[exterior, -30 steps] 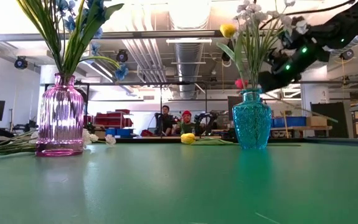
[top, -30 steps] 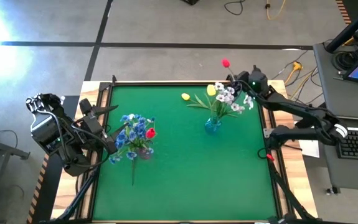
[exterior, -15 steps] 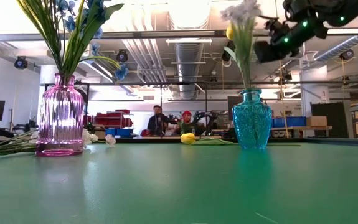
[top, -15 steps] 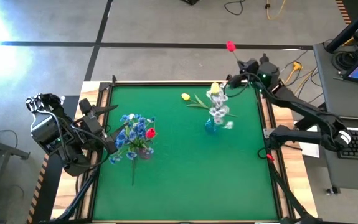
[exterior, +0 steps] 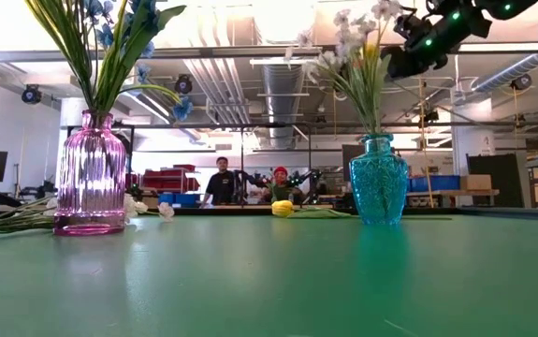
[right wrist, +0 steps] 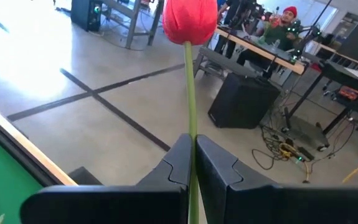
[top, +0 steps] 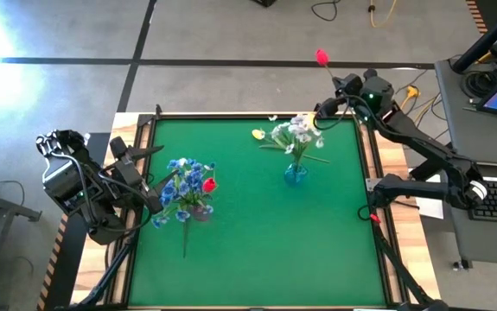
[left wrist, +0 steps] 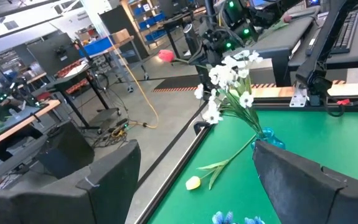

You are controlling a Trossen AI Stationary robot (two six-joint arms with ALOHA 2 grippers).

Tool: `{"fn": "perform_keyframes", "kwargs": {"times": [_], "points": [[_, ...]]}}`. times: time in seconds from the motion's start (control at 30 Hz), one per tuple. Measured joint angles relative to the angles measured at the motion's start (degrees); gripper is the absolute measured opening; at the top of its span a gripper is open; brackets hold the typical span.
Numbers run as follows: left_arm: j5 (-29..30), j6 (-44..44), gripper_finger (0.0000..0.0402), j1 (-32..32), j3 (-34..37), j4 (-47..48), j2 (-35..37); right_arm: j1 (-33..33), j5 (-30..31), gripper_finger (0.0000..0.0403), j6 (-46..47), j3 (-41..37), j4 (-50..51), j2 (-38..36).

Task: Sort flowers into vase by color
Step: Put the red tulip into the violet vase

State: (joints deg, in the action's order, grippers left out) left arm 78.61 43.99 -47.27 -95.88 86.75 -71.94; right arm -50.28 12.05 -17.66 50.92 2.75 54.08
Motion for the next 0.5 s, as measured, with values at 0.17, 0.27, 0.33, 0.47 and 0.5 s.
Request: {"fn": "perform_keyframes", "kwargs": {"times": [0.17, 0.27, 0.33, 0.47, 0.5], "points": [[0.0, 0.0, 0.0297, 0.0, 0.0, 0.0, 0.0, 0.0, 0.0, 0.0012, -0.3, 1.7, 0.6, 0.0], [0.0, 0.0, 0.0297, 0.0, 0.0, 0.0, 0.0, 0.0, 0.0, 0.0012, -0.3, 2.9, 0.4, 0.0], [0.0, 0.0, 0.0297, 0.0, 0.0, -0.2, 0.0, 0.0, 0.0, 0.0012, -0.3, 3.9, 0.6, 0.0], [0.0, 0.0, 0.0297, 0.0, 0.0, -0.2, 0.0, 0.7, -0.2, 0.0012, -0.3, 7.0, 0.7, -0.1], [0.0, 0.0, 0.0297, 0.0, 0.0, -0.3, 0.0, 0.8, -0.3, 0.0012, -0.4, 8.1, 1.2, -0.1]]}}
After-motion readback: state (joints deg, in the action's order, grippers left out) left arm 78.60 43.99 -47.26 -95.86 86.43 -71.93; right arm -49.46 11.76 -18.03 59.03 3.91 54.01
